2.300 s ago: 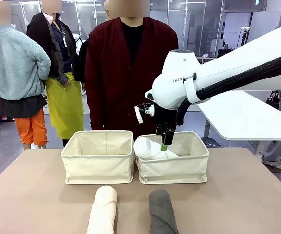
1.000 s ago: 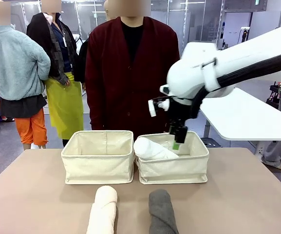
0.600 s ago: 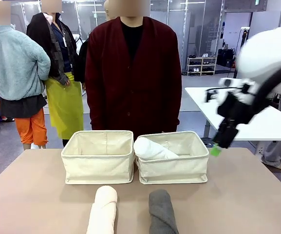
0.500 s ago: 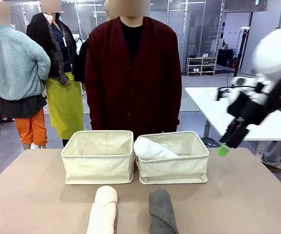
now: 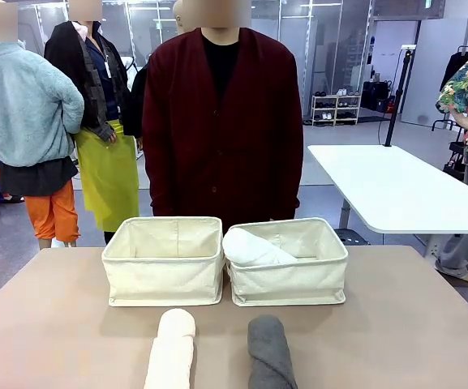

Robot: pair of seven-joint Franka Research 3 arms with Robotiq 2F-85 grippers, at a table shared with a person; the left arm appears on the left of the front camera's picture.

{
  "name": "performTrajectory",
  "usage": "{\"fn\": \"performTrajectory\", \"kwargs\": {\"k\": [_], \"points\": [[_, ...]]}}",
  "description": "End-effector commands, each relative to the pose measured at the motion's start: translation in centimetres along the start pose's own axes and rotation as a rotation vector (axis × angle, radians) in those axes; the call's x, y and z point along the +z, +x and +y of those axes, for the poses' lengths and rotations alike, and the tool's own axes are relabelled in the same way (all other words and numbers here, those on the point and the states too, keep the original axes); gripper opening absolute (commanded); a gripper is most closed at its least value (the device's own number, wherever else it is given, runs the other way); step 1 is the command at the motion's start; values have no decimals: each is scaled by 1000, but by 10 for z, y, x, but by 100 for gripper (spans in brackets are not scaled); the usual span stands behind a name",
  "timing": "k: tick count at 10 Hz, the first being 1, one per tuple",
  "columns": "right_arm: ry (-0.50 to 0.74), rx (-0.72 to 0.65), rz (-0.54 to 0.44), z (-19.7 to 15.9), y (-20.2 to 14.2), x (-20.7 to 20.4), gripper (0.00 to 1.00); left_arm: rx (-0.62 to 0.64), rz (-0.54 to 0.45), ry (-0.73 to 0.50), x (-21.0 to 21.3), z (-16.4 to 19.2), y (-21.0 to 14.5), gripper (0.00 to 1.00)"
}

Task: Divide the towels into two baskets.
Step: Pick up one hotel-folded towel from the bottom of the table and place it in the Fabric basket indicated by the person.

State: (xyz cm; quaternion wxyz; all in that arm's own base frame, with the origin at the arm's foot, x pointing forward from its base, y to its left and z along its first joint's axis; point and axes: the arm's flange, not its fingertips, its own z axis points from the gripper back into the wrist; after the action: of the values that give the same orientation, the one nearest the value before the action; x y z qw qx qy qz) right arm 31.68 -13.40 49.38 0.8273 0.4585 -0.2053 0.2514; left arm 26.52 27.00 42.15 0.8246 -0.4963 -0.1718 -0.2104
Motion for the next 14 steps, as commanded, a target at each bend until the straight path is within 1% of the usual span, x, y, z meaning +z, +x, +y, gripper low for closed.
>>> {"fn": "performTrajectory", "kwargs": {"k": [1, 2, 3, 4, 5, 14], "points": [[145, -113, -110, -48, -15, 21, 100, -24, -18, -11, 1, -3, -3, 100], [187, -115, -136, -68, -27, 23, 100, -24, -18, -11, 1, -3, -3, 100], [200, -137, -158, -86, -35, 21, 100, -24, -18, -11, 1, -3, -3, 100], [226, -118, -181, -98, -39, 17, 100, -24, -18, -11, 1, -3, -3, 100], [172, -144, -150, -67, -49, 24, 100, -24, -18, -11, 1, -3, -3, 100], [172, -144, -150, -67, -49, 24, 100, -24, -18, -11, 1, -3, -3, 100]]}}
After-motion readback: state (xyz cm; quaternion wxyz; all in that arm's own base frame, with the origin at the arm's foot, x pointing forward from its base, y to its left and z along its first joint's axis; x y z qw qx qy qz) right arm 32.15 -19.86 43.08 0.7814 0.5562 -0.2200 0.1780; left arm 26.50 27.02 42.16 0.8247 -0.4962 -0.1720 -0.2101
